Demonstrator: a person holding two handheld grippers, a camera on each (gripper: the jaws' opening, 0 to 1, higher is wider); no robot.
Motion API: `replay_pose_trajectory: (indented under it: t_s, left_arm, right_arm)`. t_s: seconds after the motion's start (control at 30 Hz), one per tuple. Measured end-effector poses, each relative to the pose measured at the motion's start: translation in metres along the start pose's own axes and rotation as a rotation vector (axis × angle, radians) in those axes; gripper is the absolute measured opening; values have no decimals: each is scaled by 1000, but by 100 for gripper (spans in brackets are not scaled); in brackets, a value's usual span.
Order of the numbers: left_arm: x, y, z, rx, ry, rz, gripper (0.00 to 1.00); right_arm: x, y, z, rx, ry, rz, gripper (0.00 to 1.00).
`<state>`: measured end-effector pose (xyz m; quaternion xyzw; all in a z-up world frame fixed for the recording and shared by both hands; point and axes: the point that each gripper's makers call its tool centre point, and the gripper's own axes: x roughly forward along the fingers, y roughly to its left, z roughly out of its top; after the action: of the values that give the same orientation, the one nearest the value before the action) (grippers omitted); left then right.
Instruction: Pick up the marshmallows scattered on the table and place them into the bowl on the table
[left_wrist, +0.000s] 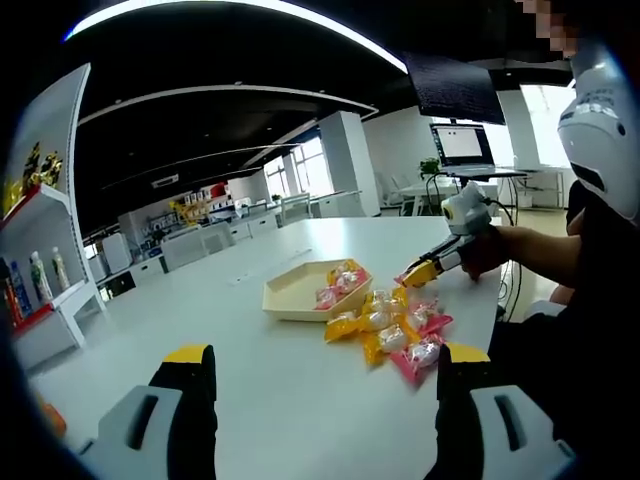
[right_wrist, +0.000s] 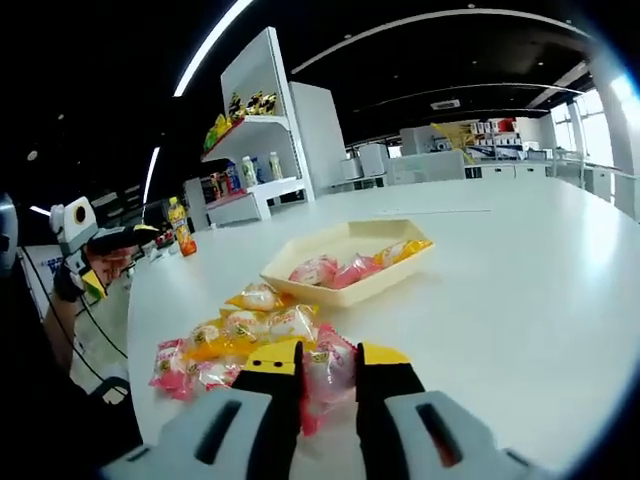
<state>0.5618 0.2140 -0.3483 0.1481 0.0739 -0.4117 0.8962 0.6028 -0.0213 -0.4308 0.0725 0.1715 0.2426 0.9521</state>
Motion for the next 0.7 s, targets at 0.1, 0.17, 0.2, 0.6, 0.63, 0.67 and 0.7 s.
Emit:
replay_pose_trajectory:
  t_s: [0.1, 0.17, 0.2, 0.6, 0.63, 0.67, 0.7]
  left_arm:
    - [0, 0, -1, 2, 3, 0, 91]
    - [0, 1, -1, 4, 5, 2, 91]
    - [0, 1, -1, 5, 4, 3, 91]
    - [1, 0, 0, 6, 4, 3, 91]
    - [1, 1, -1, 5, 5, 4, 91]
    - [1, 1, -1, 5, 6, 6, 91]
    - [1, 2, -1, 5, 8, 9, 91]
  right_arm:
    - [-1, 0, 0, 8, -5, -1, 18]
    - [-2, -1, 1, 16, -7, -6, 18]
    - [-3, -1, 2, 20, -8, -4, 18]
    - [-24, 2, 28, 108, -84, 27, 16]
    - [-27, 3, 31, 106, -92, 28, 16]
    - [-30, 3, 35, 104, -99, 30, 16]
    - [-33, 4, 39, 104, -108, 34, 16]
